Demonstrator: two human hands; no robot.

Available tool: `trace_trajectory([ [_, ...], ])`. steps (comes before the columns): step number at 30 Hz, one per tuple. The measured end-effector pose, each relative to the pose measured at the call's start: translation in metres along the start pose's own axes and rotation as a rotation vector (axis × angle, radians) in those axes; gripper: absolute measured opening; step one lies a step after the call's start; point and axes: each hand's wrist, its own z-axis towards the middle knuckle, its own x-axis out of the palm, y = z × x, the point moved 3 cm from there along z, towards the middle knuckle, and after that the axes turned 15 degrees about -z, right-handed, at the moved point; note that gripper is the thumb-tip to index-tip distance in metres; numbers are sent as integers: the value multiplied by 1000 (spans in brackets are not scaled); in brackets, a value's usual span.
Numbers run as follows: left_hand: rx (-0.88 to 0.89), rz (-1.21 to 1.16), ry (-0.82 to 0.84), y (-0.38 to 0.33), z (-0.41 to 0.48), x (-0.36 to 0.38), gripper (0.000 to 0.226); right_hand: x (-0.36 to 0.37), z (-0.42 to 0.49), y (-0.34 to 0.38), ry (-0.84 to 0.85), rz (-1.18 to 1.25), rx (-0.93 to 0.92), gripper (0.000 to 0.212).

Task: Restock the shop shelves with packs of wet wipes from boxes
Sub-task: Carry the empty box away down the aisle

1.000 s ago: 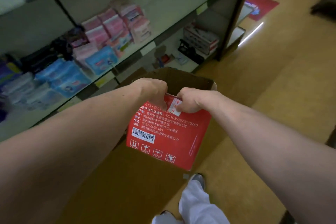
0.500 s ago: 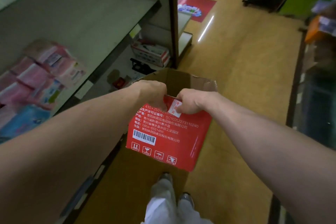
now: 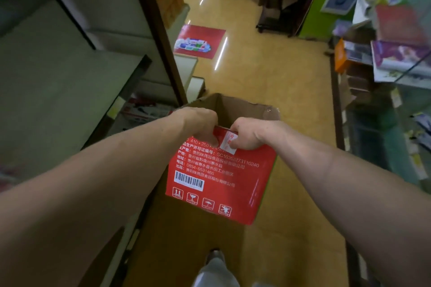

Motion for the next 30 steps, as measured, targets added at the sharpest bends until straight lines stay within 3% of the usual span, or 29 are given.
trace_trajectory([
  [7, 81, 62, -8, -43, 89, -66, 19, -62, 50, -81, -42, 2, 64, 24],
  [18, 62, 52, -36, -108, 220, -163, 25, -167, 125, -208, -48, -38, 39, 28],
  [30, 64, 39, -4, -113, 334, -257, 18, -264, 214, -271, -24, -19, 16, 29],
])
